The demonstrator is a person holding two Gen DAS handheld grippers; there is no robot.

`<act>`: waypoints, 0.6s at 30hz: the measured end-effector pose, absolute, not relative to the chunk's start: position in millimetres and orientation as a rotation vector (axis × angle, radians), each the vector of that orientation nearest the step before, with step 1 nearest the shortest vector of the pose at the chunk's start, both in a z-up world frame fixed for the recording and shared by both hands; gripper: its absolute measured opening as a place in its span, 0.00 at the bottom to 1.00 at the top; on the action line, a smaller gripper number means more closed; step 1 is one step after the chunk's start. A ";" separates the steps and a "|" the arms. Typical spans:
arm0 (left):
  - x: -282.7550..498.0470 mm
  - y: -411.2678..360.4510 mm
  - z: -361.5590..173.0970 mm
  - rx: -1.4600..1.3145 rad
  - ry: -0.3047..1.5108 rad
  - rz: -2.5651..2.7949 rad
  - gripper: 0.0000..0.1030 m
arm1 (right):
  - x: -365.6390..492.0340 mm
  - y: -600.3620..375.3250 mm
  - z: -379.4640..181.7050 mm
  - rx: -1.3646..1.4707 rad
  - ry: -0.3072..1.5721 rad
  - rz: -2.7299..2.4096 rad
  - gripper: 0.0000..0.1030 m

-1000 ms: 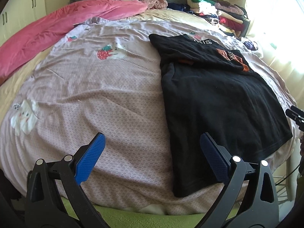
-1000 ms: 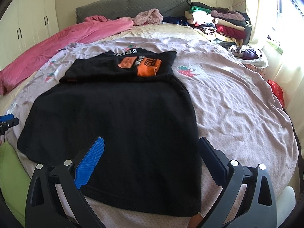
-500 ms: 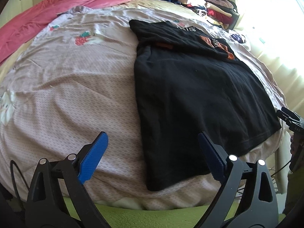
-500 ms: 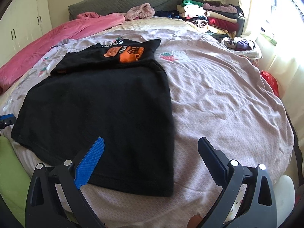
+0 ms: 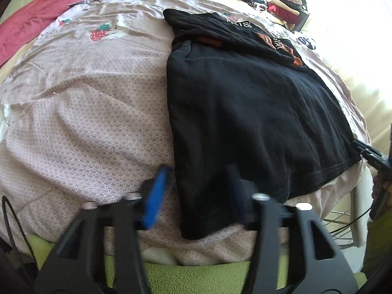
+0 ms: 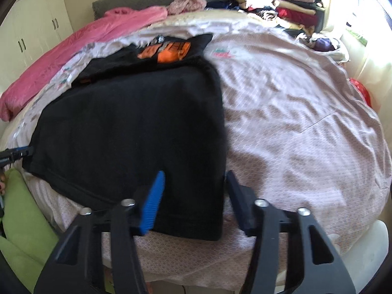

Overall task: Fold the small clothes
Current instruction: 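Grasp the sweatshirt hem with the left tool while the right tool grasps it too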

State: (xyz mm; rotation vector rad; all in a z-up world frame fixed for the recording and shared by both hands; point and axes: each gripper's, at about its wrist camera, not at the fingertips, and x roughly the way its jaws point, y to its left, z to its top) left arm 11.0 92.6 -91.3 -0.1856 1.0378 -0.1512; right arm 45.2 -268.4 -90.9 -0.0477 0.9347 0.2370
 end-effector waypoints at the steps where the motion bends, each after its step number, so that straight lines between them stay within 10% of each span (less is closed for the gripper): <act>1: 10.9 93.0 -92.1 -0.195 1.043 -0.160 0.19 | 46.6 -265.7 -94.0 -0.066 0.942 0.235 0.44; 12: 12.3 86.1 -97.5 -0.184 1.053 -0.182 0.17 | 57.0 -265.8 -102.8 -0.027 0.943 0.221 0.44; 18: 10.4 87.5 -91.6 -0.190 1.032 -0.191 0.03 | 55.7 -261.9 -92.4 -0.038 0.922 0.243 0.19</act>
